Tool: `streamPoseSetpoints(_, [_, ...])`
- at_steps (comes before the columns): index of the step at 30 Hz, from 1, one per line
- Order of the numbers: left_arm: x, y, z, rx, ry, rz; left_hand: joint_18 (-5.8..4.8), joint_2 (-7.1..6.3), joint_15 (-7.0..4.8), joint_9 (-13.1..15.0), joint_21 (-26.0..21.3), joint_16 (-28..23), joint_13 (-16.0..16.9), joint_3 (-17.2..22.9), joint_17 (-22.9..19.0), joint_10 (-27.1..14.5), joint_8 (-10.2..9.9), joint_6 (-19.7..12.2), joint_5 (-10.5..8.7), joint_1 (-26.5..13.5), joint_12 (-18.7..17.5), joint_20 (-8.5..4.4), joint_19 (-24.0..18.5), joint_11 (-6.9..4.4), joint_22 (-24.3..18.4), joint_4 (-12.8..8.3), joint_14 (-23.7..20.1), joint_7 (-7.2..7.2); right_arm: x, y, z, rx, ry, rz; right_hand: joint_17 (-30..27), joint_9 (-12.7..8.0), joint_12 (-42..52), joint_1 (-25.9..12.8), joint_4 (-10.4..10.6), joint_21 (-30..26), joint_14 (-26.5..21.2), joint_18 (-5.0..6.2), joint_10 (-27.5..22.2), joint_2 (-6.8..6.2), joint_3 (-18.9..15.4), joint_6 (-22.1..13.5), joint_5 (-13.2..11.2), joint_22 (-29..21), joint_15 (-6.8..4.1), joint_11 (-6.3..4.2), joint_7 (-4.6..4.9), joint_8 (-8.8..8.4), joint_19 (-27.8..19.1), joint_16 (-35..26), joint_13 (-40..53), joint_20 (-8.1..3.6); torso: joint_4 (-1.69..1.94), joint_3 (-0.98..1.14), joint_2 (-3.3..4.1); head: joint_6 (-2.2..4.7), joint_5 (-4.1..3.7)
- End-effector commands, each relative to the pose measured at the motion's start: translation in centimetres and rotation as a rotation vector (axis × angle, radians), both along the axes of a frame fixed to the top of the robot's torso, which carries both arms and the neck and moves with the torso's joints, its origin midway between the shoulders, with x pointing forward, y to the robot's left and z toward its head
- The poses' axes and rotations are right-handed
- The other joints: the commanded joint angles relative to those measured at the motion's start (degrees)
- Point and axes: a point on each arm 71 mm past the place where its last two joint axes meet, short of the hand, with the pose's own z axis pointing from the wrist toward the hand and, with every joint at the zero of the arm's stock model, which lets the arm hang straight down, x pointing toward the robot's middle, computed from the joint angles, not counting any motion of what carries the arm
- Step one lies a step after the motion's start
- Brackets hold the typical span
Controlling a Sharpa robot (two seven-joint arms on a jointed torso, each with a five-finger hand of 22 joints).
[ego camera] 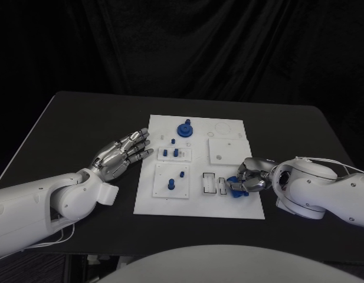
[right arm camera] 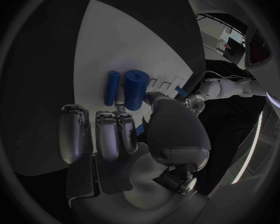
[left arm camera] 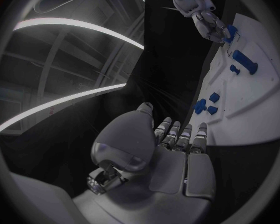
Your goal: Assemble the parts on the task board
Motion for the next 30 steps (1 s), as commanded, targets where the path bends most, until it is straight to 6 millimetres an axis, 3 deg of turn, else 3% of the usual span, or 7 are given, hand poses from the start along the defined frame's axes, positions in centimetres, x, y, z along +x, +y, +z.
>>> streamPoseSetpoints(1, [-0.1, -0.1, 0.1, -0.015, -0.007, -0.007, 0.96, 0.08, 0.38, 0.1, 0.2, 0.3, 0.1, 0.3, 0.1, 0.0, 0.3, 0.0, 0.18, 0.7, 0.1, 0.36, 0.1, -0.33, -0.1, -0.1, -0.1, 0.22, 0.0, 0.1, 0.5, 0.081, -0.058, -0.053, 15.1, 2.7, 0.2, 0.3, -3.8, 0.6, 6.0, -0.59, 6.0, -0.70, 4.9, -2.4, 2.6, 12.9, -0.36, -0.48, -1.67, 1.32, 3.2, 0.1, 15.1, -0.47, -0.04, -0.01, -0.01, -0.01, 0.10])
streamPoseSetpoints(5, [-0.1, -0.1, 0.0, -0.016, -0.006, -0.007, 0.96, 0.08, 0.38, 0.1, 0.2, 0.3, 0.1, 0.3, 0.1, 0.0, 0.3, 0.0, 0.18, 0.7, 0.1, 0.36, 0.1, -0.33, -0.1, -0.1, -0.1, 0.22, -0.2, 0.1, 1.0, 0.139, -0.086, -0.084, 15.1, 3.9, 0.2, -0.2, -3.9, 1.8, 6.0, -0.87, 6.0, -0.93, 6.3, -2.8, 5.0, 13.3, -0.48, -0.65, -1.79, 2.50, 3.7, 0.1, 15.1, -0.60, -0.06, 0.02, 0.02, -0.01, 0.13])
streamPoseSetpoints(10, [-0.1, -0.1, 0.0, -0.015, -0.005, -0.007, 0.96, 0.08, 0.38, 0.1, 0.2, 0.3, 0.1, 0.3, 0.1, 0.0, 0.3, 0.0, 0.18, 0.7, 0.1, 0.36, 0.1, -0.33, -0.1, -0.1, -0.1, 0.22, -0.4, 0.2, 1.4, 0.177, -0.104, -0.104, 15.1, 4.3, 0.2, -0.8, -3.7, 2.5, 6.0, -1.03, 6.0, -1.01, 6.7, -2.9, 5.0, 13.5, -0.55, -0.68, -1.83, 2.91, 4.0, 0.1, 15.1, -0.65, -0.02, 0.05, 0.02, -0.01, 0.16])
streamPoseSetpoints(17, [-0.1, -0.1, -0.1, -0.015, -0.004, -0.008, 0.97, 0.06, 0.37, 0.0, 0.2, 0.3, 0.1, 0.3, 0.1, 0.0, 0.3, 0.0, 0.22, 0.8, 0.1, 0.35, 0.1, -0.31, -0.1, -0.2, -0.1, 0.19, -0.8, 0.3, 1.8, 0.225, -0.102, -0.131, 15.1, 4.9, 0.2, -2.1, -3.3, 3.0, 6.0, -1.15, 6.0, -1.04, 7.1, -3.1, 1.7, 13.7, -0.63, -0.77, -1.94, 3.40, 4.2, 0.1, 15.1, -0.74, 0.01, 0.05, 0.03, -0.01, 0.14])
streamPoseSetpoints(22, [-0.1, -0.1, -0.1, -0.014, -0.003, -0.008, 0.97, 0.06, 0.37, 0.0, 0.2, 0.3, 0.1, 0.3, 0.1, 0.0, 0.3, 0.0, 0.22, 0.8, 0.1, 0.35, 0.1, -0.31, -0.1, -0.2, -0.1, 0.19, -0.8, 0.7, 1.7, 0.231, -0.083, -0.129, 15.1, 5.2, 0.2, -3.0, -2.9, 3.1, 6.0, -1.17, 6.0, -0.85, 7.2, -3.3, -2.0, 13.7, -0.62, -0.74, -1.92, 3.45, 4.3, 0.1, 15.1, -0.75, 0.09, -0.03, -0.01, -0.01, 0.05])
streamPoseSetpoints(27, [-0.1, -0.1, -0.1, -0.015, -0.003, -0.009, 0.97, 0.06, 0.37, 0.0, 0.2, 0.3, 0.1, 0.3, 0.1, 0.0, 0.3, 0.0, 0.22, 0.8, 0.1, 0.35, 0.1, -0.31, -0.1, -0.2, -0.1, 0.19, -0.9, 1.2, 1.3, 0.214, -0.039, -0.109, 15.1, 5.0, 0.2, -4.5, -1.7, 3.0, 6.0, -1.13, 6.0, -0.40, 6.6, -3.4, -8.6, 13.6, -0.42, -0.50, -1.67, 2.89, 4.2, 0.1, 15.1, -0.58, 0.09, -0.03, -0.01, -0.01, -0.04])
streamPoseSetpoints(30, [-0.1, -0.1, -0.1, -0.015, -0.003, -0.009, 0.97, 0.06, 0.37, 0.0, 0.2, 0.3, 0.1, 0.3, 0.1, 0.0, 0.3, 0.0, 0.22, 0.8, 0.1, 0.35, 0.1, -0.31, -0.1, -0.2, -0.1, 0.19, -0.8, 1.7, 1.0, 0.203, -0.018, -0.096, 15.1, 4.9, 0.2, -4.8, -1.5, 3.0, 6.0, -1.12, 6.0, -0.20, 6.4, -3.3, -10.5, 13.6, -0.37, -0.44, -1.61, 2.68, 4.1, 0.1, 15.1, -0.52, 0.04, 0.00, 0.00, -0.01, 0.08])
